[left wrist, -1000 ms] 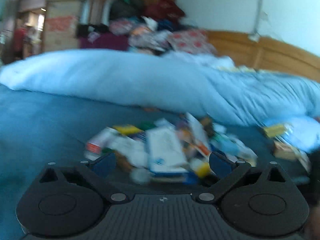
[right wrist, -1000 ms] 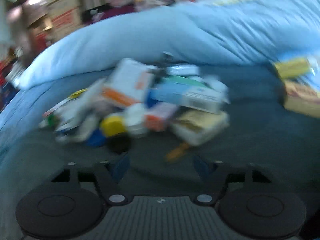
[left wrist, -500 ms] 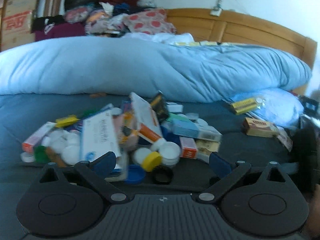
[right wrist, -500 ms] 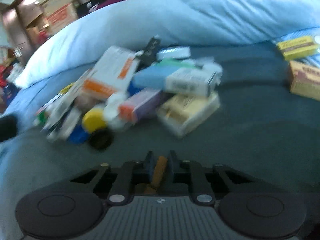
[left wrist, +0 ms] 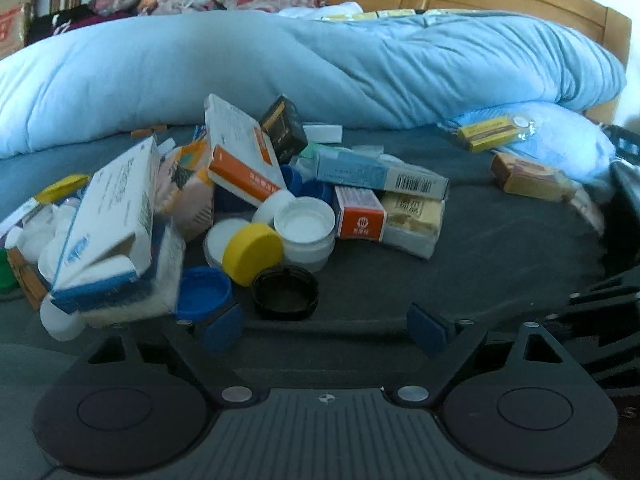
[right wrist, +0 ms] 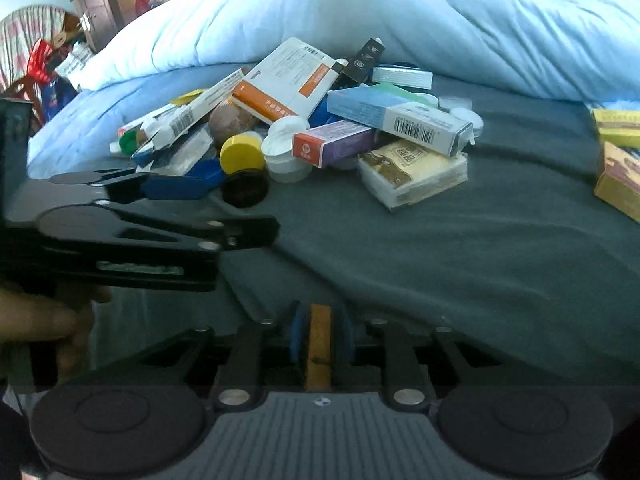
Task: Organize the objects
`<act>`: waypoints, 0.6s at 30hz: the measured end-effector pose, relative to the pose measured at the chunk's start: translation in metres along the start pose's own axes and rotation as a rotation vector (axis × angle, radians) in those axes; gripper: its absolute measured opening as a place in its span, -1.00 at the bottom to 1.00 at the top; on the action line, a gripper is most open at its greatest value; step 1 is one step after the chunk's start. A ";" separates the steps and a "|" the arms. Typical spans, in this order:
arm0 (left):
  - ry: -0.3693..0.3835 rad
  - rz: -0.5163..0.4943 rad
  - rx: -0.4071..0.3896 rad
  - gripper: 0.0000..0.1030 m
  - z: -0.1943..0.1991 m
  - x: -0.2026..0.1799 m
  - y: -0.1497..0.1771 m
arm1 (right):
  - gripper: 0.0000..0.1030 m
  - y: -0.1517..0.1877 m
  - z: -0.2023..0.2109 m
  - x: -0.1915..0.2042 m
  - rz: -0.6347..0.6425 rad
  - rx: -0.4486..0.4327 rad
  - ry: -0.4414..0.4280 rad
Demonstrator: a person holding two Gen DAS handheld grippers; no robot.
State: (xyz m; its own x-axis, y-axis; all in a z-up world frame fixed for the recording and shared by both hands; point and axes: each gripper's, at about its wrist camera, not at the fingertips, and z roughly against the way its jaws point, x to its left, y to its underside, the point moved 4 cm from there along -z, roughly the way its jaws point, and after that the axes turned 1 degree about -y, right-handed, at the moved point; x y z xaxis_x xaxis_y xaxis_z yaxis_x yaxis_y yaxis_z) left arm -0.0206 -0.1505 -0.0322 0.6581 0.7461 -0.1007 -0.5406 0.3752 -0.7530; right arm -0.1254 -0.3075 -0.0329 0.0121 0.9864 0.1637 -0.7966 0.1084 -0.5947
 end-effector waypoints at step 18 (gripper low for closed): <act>-0.081 0.009 -0.036 -0.22 -0.008 -0.002 -0.015 | -0.72 -0.001 0.010 -0.010 0.009 -0.044 -0.057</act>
State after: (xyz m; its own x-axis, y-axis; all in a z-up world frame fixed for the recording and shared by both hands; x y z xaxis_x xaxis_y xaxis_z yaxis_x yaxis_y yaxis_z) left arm -0.0097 -0.1621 -0.0256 0.6079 0.7921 -0.0553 -0.5260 0.3495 -0.7754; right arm -0.1302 -0.3186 -0.0262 -0.0306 0.9790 0.2015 -0.7693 0.1057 -0.6301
